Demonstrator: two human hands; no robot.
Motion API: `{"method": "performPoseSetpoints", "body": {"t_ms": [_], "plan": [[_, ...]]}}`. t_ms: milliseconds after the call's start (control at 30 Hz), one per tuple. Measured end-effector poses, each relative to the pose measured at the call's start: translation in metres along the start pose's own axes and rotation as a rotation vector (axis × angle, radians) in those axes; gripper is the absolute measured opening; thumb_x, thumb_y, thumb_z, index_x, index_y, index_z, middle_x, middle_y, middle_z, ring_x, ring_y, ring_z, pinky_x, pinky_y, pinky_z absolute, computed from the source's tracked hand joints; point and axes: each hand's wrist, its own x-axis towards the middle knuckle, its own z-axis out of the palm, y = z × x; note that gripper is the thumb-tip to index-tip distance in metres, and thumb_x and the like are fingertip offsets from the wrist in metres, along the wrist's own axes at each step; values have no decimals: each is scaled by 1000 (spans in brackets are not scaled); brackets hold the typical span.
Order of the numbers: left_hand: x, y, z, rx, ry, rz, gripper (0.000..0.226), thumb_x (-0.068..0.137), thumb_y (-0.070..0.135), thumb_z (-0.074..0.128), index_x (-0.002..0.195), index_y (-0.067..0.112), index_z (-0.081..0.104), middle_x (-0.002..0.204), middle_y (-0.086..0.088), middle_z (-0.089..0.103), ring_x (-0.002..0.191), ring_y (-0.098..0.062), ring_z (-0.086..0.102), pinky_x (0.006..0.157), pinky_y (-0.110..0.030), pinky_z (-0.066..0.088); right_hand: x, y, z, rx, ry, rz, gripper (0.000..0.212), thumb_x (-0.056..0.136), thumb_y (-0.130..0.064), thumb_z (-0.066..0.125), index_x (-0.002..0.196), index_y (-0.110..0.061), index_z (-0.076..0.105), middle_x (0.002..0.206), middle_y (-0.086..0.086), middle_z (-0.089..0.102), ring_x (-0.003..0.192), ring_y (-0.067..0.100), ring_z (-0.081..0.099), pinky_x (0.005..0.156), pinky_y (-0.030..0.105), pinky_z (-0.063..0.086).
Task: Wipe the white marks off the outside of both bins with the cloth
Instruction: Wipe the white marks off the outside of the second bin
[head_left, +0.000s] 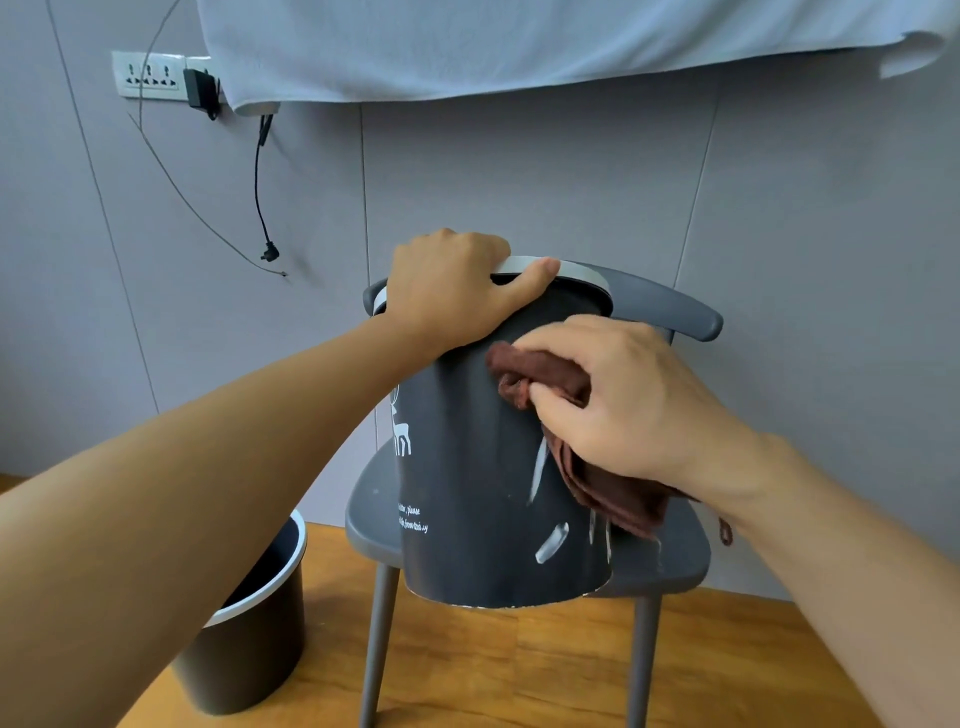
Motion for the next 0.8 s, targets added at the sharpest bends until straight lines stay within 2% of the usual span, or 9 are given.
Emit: {"method": "performPoseSetpoints", "body": {"t_ms": [67, 167, 367, 433, 500, 567, 633, 733, 800], "plan": [[1, -3, 2, 2, -1, -5, 71, 90, 74, 46, 57, 14, 25, 47, 1, 30, 48, -25, 34, 50, -32, 23, -2, -3, 7, -51, -58, -12, 17, 94, -28, 62, 107, -28, 72, 85, -7, 56, 78, 16, 57, 70, 39, 51], [0, -8, 3, 26, -5, -15, 71, 90, 75, 42, 58, 13, 26, 47, -1, 31, 49, -25, 35, 50, -33, 23, -26, -9, 18, -79, -162, -109, 21, 93, -33, 57, 110, -32, 70, 85, -11, 49, 78, 10, 49, 65, 29, 44], [-2, -6, 1, 24, -5, -19, 71, 90, 74, 42, 58, 14, 24, 47, 0, 27, 48, -22, 29, 50, -32, 20, -80, -23, 30, -56, -423, -187, 10, 88, -36, 50, 92, -37, 60, 78, -15, 40, 73, 8, 43, 61, 19, 33], [-1, -3, -1, 26, -17, -29, 71, 90, 74, 44, 59, 13, 24, 48, -1, 27, 49, -24, 31, 50, -32, 20, -76, -21, 24, 44, -345, -116, 15, 87, -34, 56, 97, -37, 65, 82, -18, 53, 77, 4, 54, 65, 18, 43], [-1, -2, -1, 21, -23, -45, 71, 90, 73, 46, 59, 13, 24, 48, -1, 28, 51, -27, 33, 51, -33, 22, -63, -13, 15, 145, -164, -27, 18, 86, -34, 61, 104, -38, 65, 88, -19, 66, 81, 2, 64, 68, 19, 50], [-1, -2, -1, 15, -24, -48, 71, 90, 73, 47, 59, 12, 26, 49, -2, 30, 53, -30, 37, 52, -34, 25, -46, 0, 9, 127, 34, 8, 20, 87, -33, 66, 107, -37, 66, 89, -19, 68, 82, 2, 66, 68, 15, 49], [-1, 0, -1, 10, -21, -30, 71, 90, 73, 46, 59, 13, 26, 48, -1, 30, 53, -29, 37, 51, -34, 24, -32, 11, 10, 49, 137, 22, 22, 90, -25, 70, 111, -31, 71, 91, -14, 67, 84, 8, 64, 74, 22, 50], [0, -2, -1, 22, -18, -20, 71, 90, 72, 46, 58, 13, 24, 48, -1, 27, 51, -27, 32, 50, -34, 19, -35, 16, 25, 48, 130, 37, 23, 92, -19, 68, 113, -25, 73, 91, -6, 65, 82, 14, 62, 74, 33, 52], [0, -7, -1, 23, -20, -34, 71, 90, 72, 46, 59, 13, 23, 48, -2, 27, 52, -27, 31, 50, -34, 18, -55, 12, 34, 88, 31, -19, 20, 92, -25, 63, 110, -27, 73, 89, -8, 62, 80, 11, 60, 69, 31, 51]]}}
